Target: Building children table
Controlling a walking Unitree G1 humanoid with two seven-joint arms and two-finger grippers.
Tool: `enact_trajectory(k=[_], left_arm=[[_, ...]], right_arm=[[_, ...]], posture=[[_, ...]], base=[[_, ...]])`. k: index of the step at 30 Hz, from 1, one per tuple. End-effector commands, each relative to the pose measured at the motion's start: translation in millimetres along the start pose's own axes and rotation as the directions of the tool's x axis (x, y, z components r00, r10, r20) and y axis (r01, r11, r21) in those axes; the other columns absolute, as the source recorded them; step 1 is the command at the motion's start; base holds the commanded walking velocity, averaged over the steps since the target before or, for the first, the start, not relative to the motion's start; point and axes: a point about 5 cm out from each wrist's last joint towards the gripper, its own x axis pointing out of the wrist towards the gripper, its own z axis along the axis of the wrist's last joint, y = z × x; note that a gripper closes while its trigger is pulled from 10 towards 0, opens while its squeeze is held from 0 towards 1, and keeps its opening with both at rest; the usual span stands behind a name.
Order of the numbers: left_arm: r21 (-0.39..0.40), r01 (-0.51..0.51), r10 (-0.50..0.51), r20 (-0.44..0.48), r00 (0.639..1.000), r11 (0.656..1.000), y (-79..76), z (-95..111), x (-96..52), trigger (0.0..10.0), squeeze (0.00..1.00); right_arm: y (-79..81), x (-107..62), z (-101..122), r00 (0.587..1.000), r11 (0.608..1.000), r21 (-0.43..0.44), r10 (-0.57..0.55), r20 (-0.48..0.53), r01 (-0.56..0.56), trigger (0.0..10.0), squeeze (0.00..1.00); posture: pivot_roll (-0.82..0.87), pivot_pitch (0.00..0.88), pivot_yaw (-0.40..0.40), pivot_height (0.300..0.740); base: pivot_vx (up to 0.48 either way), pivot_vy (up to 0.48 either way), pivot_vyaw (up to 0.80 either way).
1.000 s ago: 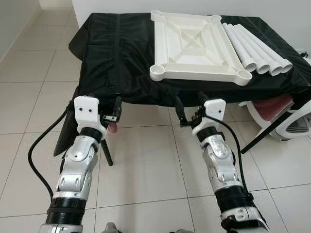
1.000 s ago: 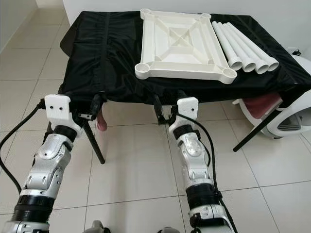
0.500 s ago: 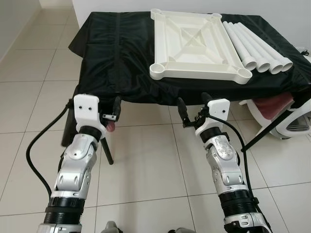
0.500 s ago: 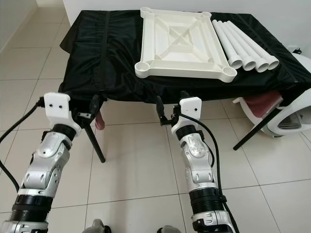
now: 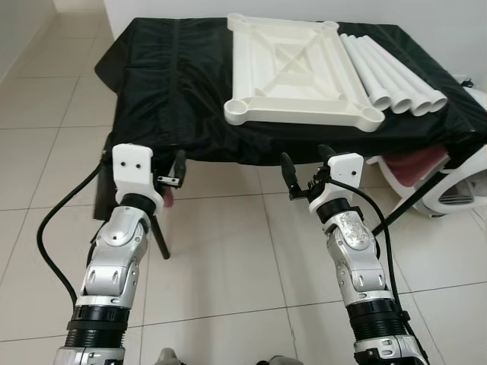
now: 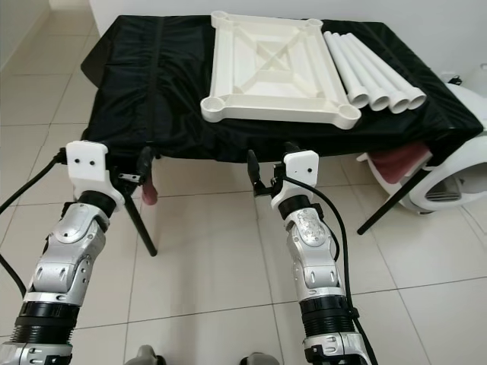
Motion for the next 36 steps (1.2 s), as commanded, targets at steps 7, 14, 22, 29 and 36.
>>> enact_trajectory(k=[7,14,22,29,36], left_arm=[[0.001,0.010,-0.010,-0.015,1.000,1.000,0.8,0.4,-1.6,10.0,0.00],[-0.002,0.008,-0.008,-0.018,1.000,1.000,1.3,0.7,-0.7,10.0,0.00],[-0.009,0.013,-0.013,-0.017,1.000,1.000,0.2,1.4,1.3,10.0,0.00],[-0.017,0.022,-0.022,-0.019,1.000,1.000,-2.2,1.9,2.7,10.0,0.00],[-0.019,0.024,-0.025,-0.023,0.999,1.000,-2.9,1.8,3.1,10.0,0.00]], right_arm=[[2.5,-0.1,-1.3,1.000,1.000,0.009,0.009,-0.019,-0.009,10.0,0.00],[2.3,0.7,-0.2,1.000,1.000,0.006,0.010,-0.019,-0.010,10.0,0.00],[0.2,0.4,1.6,1.000,1.000,0.000,0.004,-0.019,-0.004,10.0,0.00],[-1.7,-0.4,2.7,1.000,1.000,-0.004,-0.002,-0.019,0.002,10.0,0.00],[-2.3,-0.7,3.1,1.000,1.000,-0.005,-0.002,-0.021,0.002,10.0,0.00]], posture=[[0.01,0.117,-0.012,0.740],[0.00,0.117,-0.012,0.740],[-0.01,0.117,-0.010,0.740],[-0.01,0.120,-0.008,0.740],[-0.01,0.121,-0.007,0.740]], base=[[0.000,-0.324,0.00],[0.000,-0.327,0.00],[0.000,-0.322,0.00],[0.000,-0.308,0.00],[0.000,-0.294,0.00]])
